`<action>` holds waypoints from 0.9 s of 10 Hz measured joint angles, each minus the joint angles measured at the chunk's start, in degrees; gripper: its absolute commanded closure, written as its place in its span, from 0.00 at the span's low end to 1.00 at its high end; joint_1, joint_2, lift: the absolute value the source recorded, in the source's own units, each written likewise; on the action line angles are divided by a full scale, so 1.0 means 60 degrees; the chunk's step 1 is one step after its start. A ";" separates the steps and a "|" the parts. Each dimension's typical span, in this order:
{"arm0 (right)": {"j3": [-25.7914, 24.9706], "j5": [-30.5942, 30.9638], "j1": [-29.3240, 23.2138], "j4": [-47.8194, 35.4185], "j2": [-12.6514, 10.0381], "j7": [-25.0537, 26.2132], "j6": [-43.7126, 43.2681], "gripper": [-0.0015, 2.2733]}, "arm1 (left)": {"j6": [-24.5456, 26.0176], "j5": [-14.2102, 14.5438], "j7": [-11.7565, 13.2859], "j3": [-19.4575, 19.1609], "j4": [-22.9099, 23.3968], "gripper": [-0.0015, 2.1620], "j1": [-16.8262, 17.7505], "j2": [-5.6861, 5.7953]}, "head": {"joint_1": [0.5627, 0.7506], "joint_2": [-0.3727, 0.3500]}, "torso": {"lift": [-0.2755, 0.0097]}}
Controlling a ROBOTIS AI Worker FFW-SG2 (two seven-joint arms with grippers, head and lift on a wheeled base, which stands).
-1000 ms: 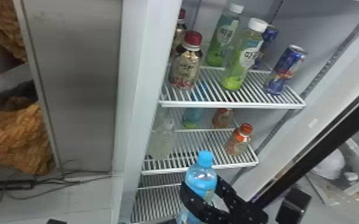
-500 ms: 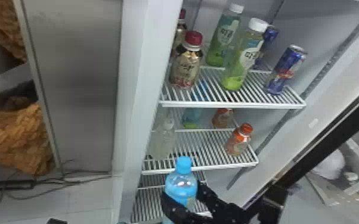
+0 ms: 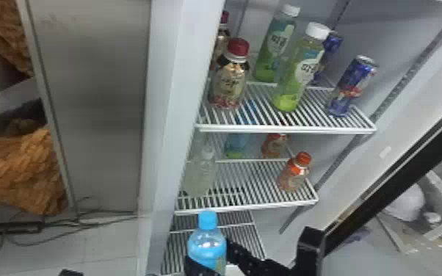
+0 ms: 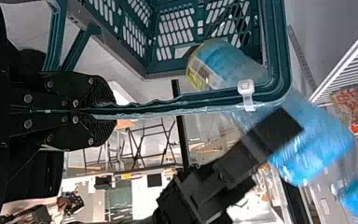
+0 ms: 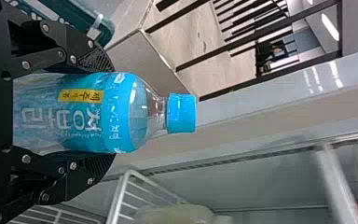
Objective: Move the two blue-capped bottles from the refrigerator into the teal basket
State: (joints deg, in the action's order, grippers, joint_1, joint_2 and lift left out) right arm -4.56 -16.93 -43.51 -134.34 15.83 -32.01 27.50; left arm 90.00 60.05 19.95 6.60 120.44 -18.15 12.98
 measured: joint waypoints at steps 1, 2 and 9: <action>0.0050 -0.0091 0.0343 0.0590 -0.0045 -0.0092 -0.0003 0.27 | 0.0000 0.0000 0.0004 -0.0011 0.0000 0.55 -0.0015 -0.0015 | 0.70 0.03 | 0.46; 0.0128 -0.0187 0.0639 0.1122 -0.0068 -0.0140 -0.0059 0.27 | 0.0000 0.0005 0.0002 -0.0016 0.0000 0.55 -0.0021 -0.0026 | 0.70 0.03 | 0.46; 0.0261 -0.0299 0.1237 0.2314 -0.0061 -0.0600 -0.1158 0.20 | 0.0001 0.0013 0.0011 -0.0032 -0.0003 0.55 -0.0046 -0.0070 | 0.70 0.03 | 0.46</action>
State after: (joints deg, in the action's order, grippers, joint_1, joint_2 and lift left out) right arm -3.00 -18.72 -36.09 -120.46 15.46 -35.61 20.55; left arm 90.00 60.13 20.02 6.41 120.43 -18.42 12.57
